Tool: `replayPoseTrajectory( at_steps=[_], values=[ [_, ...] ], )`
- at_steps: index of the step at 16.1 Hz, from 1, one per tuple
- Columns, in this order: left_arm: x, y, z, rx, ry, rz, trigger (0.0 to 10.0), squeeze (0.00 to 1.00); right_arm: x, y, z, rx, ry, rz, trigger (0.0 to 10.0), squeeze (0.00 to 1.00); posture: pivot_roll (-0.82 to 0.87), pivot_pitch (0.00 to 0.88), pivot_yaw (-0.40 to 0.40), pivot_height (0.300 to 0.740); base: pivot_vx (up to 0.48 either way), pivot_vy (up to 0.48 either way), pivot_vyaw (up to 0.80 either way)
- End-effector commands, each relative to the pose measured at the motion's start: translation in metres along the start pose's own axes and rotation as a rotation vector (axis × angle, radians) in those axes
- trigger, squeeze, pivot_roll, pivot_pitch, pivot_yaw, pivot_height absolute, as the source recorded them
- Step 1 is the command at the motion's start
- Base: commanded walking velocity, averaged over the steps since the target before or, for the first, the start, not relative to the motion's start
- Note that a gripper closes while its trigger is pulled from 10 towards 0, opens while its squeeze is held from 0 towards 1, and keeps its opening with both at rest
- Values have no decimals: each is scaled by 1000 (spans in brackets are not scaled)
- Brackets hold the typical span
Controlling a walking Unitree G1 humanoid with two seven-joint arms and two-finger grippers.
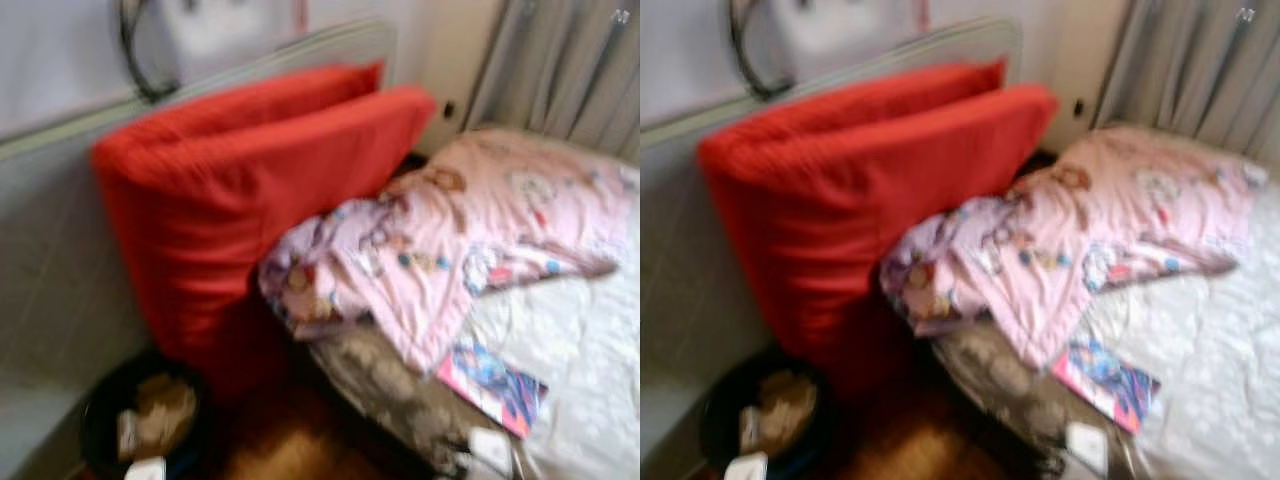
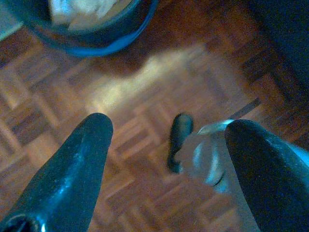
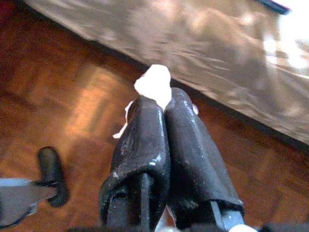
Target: Clean up the room
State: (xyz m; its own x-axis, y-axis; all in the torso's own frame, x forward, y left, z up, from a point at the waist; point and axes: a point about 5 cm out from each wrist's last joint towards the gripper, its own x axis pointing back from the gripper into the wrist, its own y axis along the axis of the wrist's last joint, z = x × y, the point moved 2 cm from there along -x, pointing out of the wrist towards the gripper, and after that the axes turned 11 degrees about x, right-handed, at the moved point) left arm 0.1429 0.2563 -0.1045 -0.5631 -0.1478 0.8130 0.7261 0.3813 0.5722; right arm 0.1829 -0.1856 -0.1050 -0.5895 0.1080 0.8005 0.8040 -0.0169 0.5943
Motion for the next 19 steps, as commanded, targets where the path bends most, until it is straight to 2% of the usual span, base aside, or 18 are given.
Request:
replayPoseTrajectory(
  at_steps=[1, 5, 7, 14, 19],
  values=[
    [0, -3, 2, -8, 9, 19, 10000, 0, 0, 2, -4, 10, -7, -11, 10000, 0, 60, 7, -3, 740, 0, 289, 0],
    [0, -3, 2, -6, 9, 20, 10000, 0, 0, 5, -1, -4, 4, -27, 10000, 0, 62, 9, -3, 740, 0, 291, 800],
    [0, -4, 2, -6, 11, 21, 10000, 0, -1, 5, 3, -10, 20, -25, 10000, 0, 63, 10, -3, 740, 0, 291, 0],
    [0, -3, 2, -1, 11, 20, 10000, 0, 0, 3, 1, 4, 19, -15, 10000, 0, 65, 11, -5, 740, 0, 291, 0],
    [0, -3, 2, -1, 12, 19, 10000, 0, 0, 2, 2, -3, 25, -17, 10000, 0, 67, 10, -3, 740, 0, 292, 641]
  ],
)
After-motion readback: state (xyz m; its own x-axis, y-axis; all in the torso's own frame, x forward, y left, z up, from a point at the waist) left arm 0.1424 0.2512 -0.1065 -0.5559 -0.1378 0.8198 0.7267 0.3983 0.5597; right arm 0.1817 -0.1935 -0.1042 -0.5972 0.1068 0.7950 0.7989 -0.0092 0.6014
